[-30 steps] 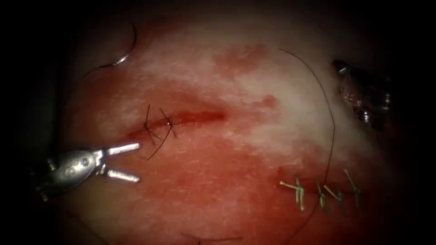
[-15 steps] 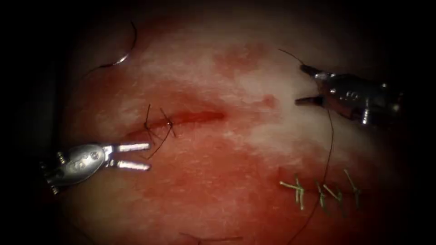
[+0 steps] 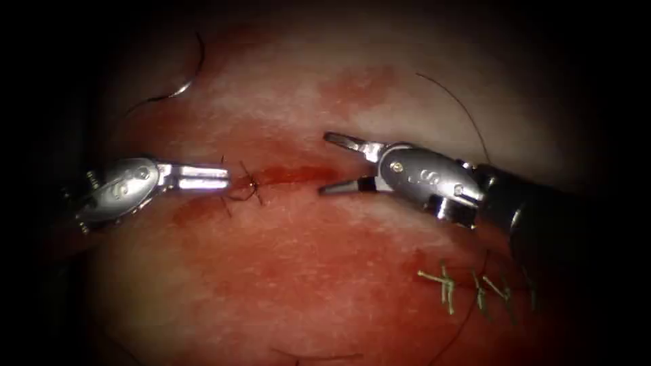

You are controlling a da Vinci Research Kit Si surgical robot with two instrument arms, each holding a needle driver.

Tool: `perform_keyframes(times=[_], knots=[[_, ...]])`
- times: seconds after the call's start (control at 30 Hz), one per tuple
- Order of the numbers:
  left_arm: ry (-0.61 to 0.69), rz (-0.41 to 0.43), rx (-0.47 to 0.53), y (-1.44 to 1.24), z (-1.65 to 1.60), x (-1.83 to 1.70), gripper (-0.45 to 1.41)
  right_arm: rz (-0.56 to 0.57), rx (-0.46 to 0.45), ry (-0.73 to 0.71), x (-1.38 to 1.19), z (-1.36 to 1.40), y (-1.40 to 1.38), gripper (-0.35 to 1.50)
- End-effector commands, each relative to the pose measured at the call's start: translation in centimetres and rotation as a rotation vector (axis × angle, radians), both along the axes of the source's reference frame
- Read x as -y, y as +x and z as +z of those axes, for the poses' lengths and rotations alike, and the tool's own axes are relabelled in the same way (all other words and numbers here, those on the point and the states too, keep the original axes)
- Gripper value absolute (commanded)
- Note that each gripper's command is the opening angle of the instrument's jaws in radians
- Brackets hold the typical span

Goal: Wound Closure

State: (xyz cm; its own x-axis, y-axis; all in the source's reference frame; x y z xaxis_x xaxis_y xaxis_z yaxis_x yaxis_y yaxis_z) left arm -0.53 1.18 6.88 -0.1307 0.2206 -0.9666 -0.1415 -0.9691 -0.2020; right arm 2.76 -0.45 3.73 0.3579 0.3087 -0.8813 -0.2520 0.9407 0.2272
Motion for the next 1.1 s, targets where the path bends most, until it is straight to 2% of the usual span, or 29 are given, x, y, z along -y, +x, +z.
perform_keyframes(times=[0.03, 0.1, 0.33, 0.57, 0.9, 1.03, 1.1], knots=[[0.002, -0.009, 0.002, -0.06, 0.07, -0.04, -0.45, -0.014, -0.029, 0.007, 0.04, 0.14, 0.19, 1.30], [0.006, -0.027, 0.013, -0.06, 0.10, -0.16, -0.45, -0.031, -0.093, 0.034, 0.13, 0.31, 0.48, 1.19], [-0.012, -0.069, 0.017, -0.02, 0.15, -0.51, -0.45, -0.010, -0.118, 0.044, 0.22, 0.35, 0.82, 1.19], [-0.015, -0.086, 0.023, -0.03, 0.17, -0.68, -0.45, 0.011, -0.120, 0.043, 0.20, 0.35, 0.88, 1.19], [-0.017, -0.090, 0.018, -0.07, 0.15, -0.64, -0.45, 0.051, -0.131, 0.083, 0.13, 0.35, 1.04, 1.19], [-0.017, -0.090, 0.016, -0.07, 0.12, -0.62, -0.45, 0.069, -0.145, 0.141, 0.10, 0.33, 1.01, 1.19], [-0.017, -0.091, 0.015, -0.06, 0.10, -0.61, -0.45, 0.072, -0.151, 0.172, 0.04, 0.26, 0.89, 1.18]])
